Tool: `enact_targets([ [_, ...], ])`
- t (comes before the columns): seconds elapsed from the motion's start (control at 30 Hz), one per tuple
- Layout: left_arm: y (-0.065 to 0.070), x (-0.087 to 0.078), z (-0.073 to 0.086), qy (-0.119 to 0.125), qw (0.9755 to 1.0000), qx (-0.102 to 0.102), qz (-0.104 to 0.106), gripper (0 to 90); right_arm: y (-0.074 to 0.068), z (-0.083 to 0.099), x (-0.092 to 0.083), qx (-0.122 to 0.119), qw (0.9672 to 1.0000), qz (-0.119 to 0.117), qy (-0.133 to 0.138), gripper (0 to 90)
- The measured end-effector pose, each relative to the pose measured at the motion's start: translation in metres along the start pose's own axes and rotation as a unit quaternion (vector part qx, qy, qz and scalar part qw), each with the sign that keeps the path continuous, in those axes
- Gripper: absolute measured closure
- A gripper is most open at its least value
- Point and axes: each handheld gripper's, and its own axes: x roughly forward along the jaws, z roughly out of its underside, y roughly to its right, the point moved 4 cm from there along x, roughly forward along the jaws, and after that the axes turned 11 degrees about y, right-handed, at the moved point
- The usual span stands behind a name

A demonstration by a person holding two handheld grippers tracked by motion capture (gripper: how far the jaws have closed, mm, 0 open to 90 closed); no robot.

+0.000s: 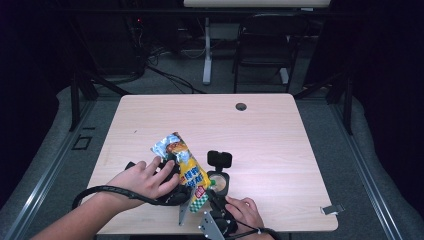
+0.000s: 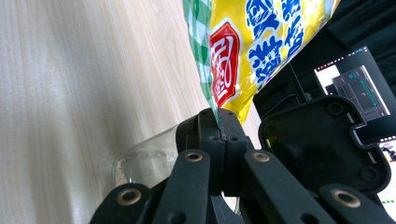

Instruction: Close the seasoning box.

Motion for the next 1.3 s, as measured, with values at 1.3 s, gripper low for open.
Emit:
enact_targets([
  [1.3,-0.009,-0.0058,0.0017,-0.01,0.9998,0.018,0.002,78.8,0.0025,-0.0019,-0.0018,0.008,0.9999,0.01,-0.006,90.0],
])
